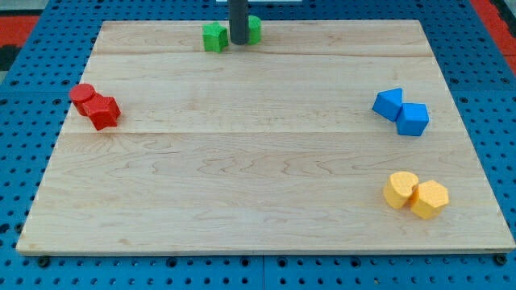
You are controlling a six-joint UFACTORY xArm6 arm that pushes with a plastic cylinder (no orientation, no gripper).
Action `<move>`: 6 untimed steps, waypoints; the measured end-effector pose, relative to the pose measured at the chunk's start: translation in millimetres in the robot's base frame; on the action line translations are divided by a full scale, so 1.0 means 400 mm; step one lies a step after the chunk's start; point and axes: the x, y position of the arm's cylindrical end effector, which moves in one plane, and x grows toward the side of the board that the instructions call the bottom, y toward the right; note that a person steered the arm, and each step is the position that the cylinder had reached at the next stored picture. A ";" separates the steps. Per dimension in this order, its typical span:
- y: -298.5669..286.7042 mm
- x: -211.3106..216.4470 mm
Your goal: Nudge the red star a bit up
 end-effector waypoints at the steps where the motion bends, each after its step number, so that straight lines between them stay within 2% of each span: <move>1: 0.000 0.002; 2: -0.084 0.064; 3: -0.221 -0.047; 4: -0.250 0.032; 6: -0.152 0.597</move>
